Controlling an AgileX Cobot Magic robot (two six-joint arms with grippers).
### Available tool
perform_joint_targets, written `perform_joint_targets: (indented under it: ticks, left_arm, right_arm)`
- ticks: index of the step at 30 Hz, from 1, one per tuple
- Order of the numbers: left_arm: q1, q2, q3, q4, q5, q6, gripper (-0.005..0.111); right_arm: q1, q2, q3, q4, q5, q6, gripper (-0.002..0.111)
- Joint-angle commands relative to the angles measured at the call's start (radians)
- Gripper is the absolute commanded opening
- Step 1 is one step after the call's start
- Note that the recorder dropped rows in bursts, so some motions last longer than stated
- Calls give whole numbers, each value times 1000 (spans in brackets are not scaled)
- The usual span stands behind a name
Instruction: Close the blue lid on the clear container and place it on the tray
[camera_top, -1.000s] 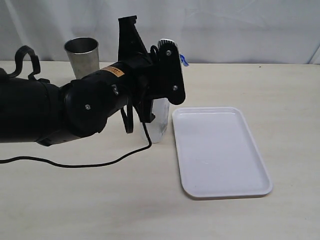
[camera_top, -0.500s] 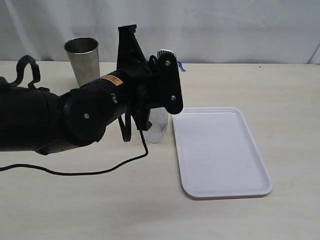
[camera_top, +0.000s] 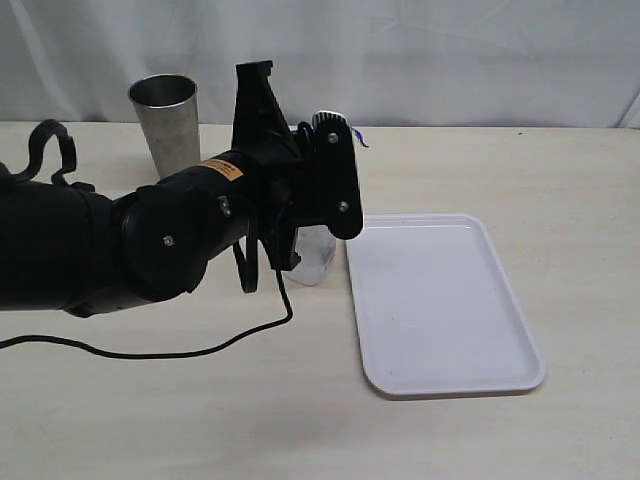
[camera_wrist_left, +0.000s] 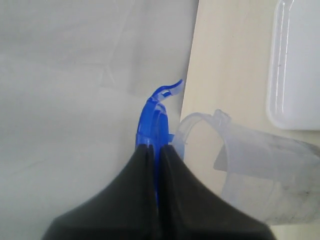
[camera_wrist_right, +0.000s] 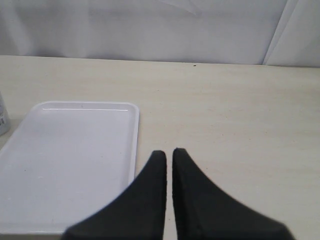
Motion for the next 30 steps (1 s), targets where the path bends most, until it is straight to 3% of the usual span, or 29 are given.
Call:
perform_joint_targets:
  ticks: [1,9,30]
  left_arm:
    - [-8,-5,3,-11,4,-3,0]
    - [-8,-5,3,-14,77,-3,0]
    - [-8,-5,3,-149,114,76,0]
  right_arm:
    - [1,-5,3,5,3,3,5]
    - [1,-5,3,5,3,3,5]
    - [1,-5,3,5,3,3,5]
